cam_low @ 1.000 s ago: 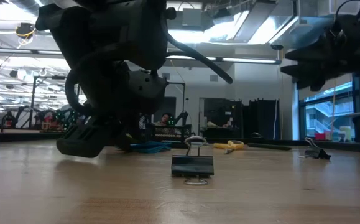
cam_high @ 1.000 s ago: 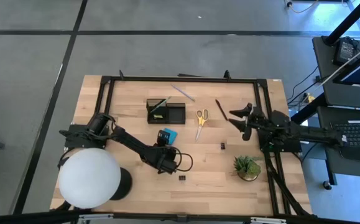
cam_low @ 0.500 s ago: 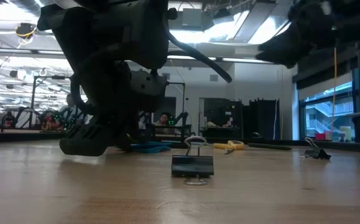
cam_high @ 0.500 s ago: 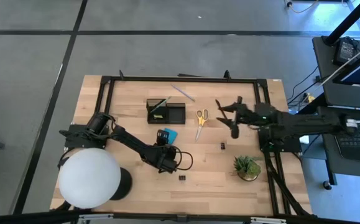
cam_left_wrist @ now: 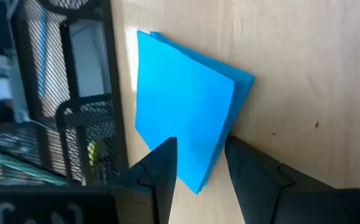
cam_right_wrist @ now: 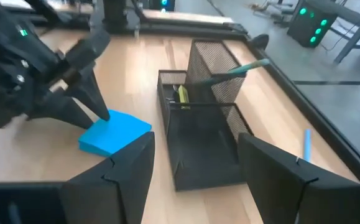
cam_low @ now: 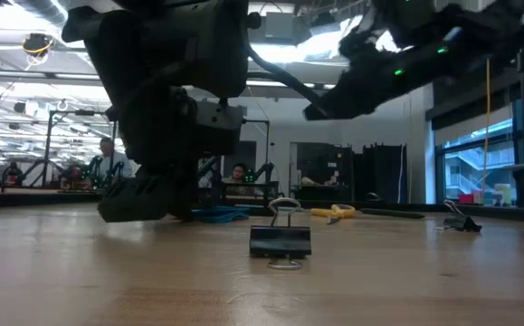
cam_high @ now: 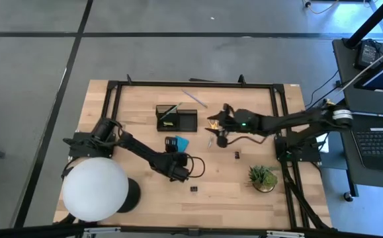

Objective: Pick and place office supplies into organizer
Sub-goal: Put the blue sticky notes into the black desk organizer

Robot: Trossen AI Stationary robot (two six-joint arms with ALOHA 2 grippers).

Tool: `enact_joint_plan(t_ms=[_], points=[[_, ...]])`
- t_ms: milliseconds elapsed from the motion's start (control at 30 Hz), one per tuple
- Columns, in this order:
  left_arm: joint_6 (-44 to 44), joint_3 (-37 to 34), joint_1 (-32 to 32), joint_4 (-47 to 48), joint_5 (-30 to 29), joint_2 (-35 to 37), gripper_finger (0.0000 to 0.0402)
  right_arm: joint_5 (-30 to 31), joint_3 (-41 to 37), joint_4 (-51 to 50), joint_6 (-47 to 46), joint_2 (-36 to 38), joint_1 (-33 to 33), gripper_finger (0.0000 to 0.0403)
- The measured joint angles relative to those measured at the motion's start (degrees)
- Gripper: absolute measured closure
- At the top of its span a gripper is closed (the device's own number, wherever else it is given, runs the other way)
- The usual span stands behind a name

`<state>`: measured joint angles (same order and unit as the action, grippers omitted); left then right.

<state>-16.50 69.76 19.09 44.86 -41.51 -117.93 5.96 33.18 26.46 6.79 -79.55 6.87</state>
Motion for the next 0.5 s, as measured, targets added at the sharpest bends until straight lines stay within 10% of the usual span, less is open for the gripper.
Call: enact_joint_plan(t_ms=[500], points=[[-0.4, 0.0, -0.8, 0.6, 2.4, 1.1, 0.0263, -0.1, 12.1, 0.4, 2.9, -23.5, 0.0, 0.0170]])
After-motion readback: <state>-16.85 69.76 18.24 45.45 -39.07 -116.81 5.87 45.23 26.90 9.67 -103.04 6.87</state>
